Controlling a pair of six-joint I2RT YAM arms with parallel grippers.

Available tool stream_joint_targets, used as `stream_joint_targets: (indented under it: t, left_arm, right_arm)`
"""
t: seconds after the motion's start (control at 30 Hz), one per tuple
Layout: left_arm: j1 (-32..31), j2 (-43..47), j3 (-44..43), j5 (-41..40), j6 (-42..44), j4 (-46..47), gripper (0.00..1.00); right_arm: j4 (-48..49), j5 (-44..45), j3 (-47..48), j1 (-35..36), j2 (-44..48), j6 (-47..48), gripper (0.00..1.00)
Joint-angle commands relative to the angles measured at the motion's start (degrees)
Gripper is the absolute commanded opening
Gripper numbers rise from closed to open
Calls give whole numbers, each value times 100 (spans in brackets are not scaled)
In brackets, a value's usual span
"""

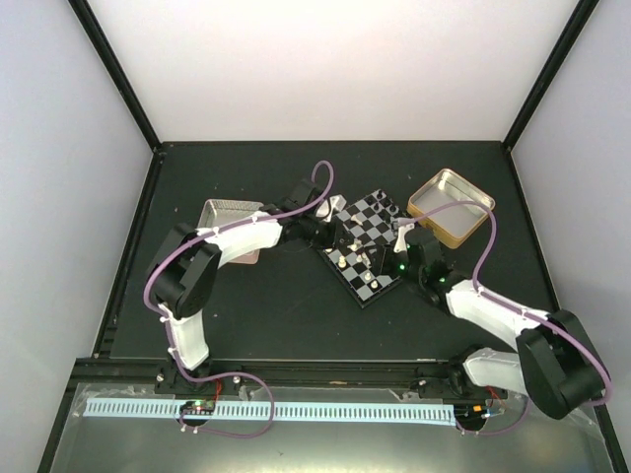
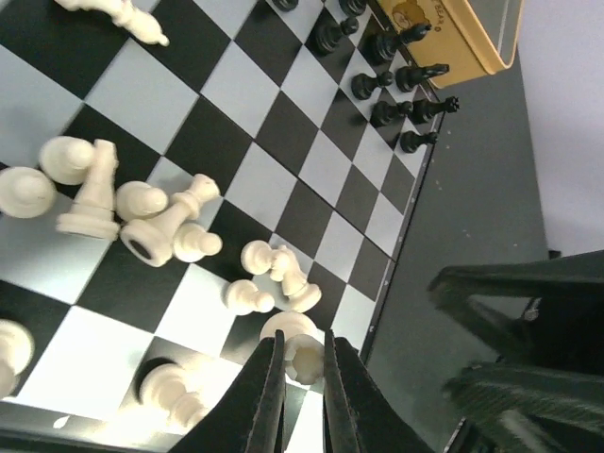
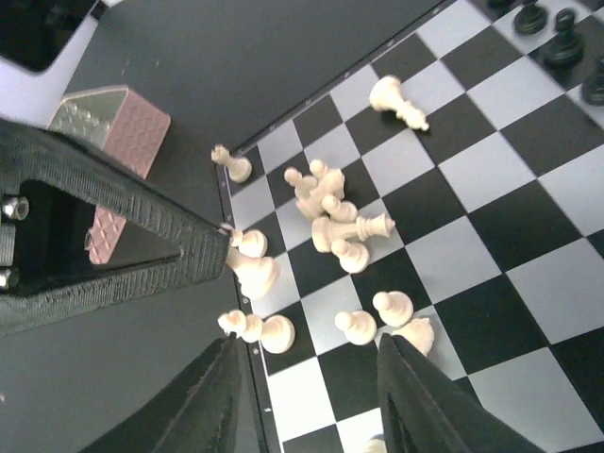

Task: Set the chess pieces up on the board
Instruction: Pick up the chess piece from the chessboard, then place the chess piece on the chessboard.

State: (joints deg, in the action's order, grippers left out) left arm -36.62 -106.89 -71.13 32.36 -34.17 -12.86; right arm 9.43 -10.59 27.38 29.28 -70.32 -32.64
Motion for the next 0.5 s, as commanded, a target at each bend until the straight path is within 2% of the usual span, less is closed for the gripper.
stream_joint_targets:
  t: [0.0, 0.23, 0.47]
  left_arm:
    - [-19, 557, -141, -667, 440, -431, 1]
    - [-21, 1336, 327, -1914, 659, -744, 2]
    - [-24, 1871, 890, -3339, 734, -811, 2]
  right_arm:
    - [-544, 488, 258, 12, 456, -153, 43]
    - [-1158, 848, 316, 9, 850, -311, 47]
    - [-1265, 899, 276, 8, 856, -428, 47]
